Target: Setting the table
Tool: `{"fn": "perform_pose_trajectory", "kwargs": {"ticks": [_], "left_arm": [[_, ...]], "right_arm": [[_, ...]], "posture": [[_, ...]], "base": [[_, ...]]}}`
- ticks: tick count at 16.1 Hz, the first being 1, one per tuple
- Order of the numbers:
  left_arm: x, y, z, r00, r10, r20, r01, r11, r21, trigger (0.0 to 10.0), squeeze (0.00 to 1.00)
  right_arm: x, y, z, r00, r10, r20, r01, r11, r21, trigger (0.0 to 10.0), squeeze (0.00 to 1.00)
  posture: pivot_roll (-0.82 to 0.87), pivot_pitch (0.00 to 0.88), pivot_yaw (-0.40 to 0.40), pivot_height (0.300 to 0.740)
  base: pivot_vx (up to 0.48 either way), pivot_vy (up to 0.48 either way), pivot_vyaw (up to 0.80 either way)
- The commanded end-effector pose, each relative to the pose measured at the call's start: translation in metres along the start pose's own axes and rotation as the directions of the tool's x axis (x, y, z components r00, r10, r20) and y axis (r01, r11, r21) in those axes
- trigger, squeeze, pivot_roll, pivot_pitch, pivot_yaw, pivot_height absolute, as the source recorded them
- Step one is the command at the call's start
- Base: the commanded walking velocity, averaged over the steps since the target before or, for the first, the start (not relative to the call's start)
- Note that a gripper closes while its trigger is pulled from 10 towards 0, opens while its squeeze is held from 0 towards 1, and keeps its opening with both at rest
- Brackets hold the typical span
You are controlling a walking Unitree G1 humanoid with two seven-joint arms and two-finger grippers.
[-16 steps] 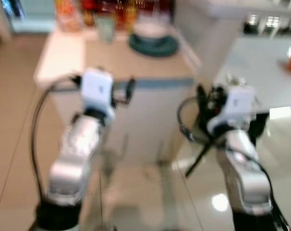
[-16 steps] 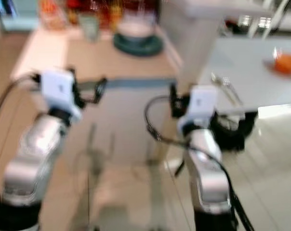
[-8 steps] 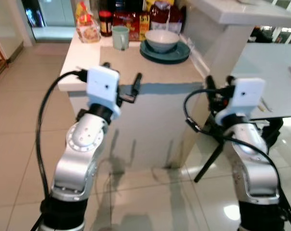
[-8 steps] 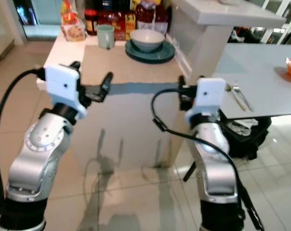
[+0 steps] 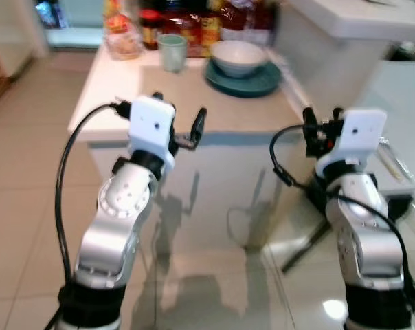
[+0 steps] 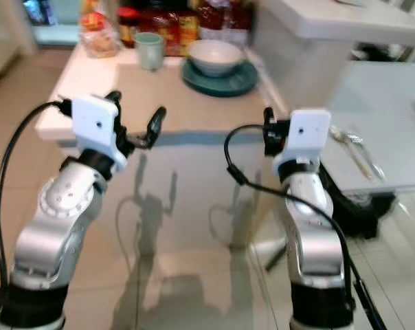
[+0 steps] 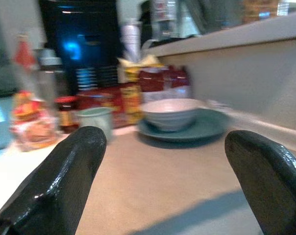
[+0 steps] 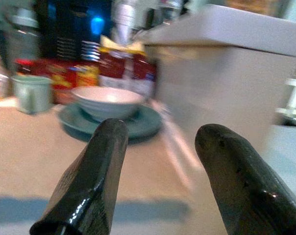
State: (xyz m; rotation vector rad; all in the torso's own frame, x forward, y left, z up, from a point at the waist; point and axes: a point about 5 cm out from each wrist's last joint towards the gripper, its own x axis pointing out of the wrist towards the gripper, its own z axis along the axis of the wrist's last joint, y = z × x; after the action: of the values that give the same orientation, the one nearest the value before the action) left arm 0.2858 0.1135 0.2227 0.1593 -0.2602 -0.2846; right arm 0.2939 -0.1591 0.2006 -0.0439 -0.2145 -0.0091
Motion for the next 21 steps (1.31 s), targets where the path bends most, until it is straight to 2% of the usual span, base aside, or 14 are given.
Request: {"fn": "perform_pose_trajectory", "kwargs": {"ticks": [1, 13, 14, 15, 21], "left_arm": [[-0.0016, 0.0048, -0.0003, 1.000, 0.018, -0.009, -0.018, 1.000, 0.013, 10.0, 0.00], [-0.0021, 0.0041, -0.0007, 1.000, 0.009, -0.012, -0.009, 1.000, 0.013, 10.0, 0.00], [-0.0020, 0.0028, -0.0010, 1.000, -0.004, -0.016, 0.004, 1.000, 0.011, 10.0, 0.00], [-0.0020, 0.0021, -0.0009, 1.000, -0.012, -0.016, 0.012, 1.000, 0.015, 10.0, 0.00], [-0.0055, 0.0002, 0.0004, 0.998, -0.058, -0.002, 0.058, 0.998, 0.022, 10.0, 0.00]], "right_arm": [[0.0006, 0.0060, 0.0017, 1.000, 0.025, -0.003, -0.025, 1.000, 0.016, 10.0, 0.00], [0.0025, 0.0046, 0.0033, 1.000, 0.025, -0.009, -0.025, 0.999, 0.026, 10.0, 0.00], [0.0043, 0.0041, 0.0004, 0.999, 0.034, -0.042, -0.032, 0.998, 0.049, 10.0, 0.22], [0.0049, 0.0043, -0.0004, 0.998, 0.043, -0.050, -0.040, 0.997, 0.063, 10.0, 1.00], [0.0059, 0.0017, -0.0011, 0.997, 0.041, -0.069, -0.033, 0.994, 0.106, 10.0, 1.00]], "posture": [[0.08, 0.054, -0.081, 0.740], [0.08, 0.056, -0.081, 0.740], [0.08, 0.056, -0.080, 0.740], [0.08, 0.056, -0.080, 0.740], [0.08, 0.055, -0.083, 0.740]], "base": [[0.480, 0.000, 0.00], [0.477, 0.000, 0.00], [0.000, 0.000, 0.00], [0.000, 0.000, 0.00], [0.000, 0.000, 0.00]]}}
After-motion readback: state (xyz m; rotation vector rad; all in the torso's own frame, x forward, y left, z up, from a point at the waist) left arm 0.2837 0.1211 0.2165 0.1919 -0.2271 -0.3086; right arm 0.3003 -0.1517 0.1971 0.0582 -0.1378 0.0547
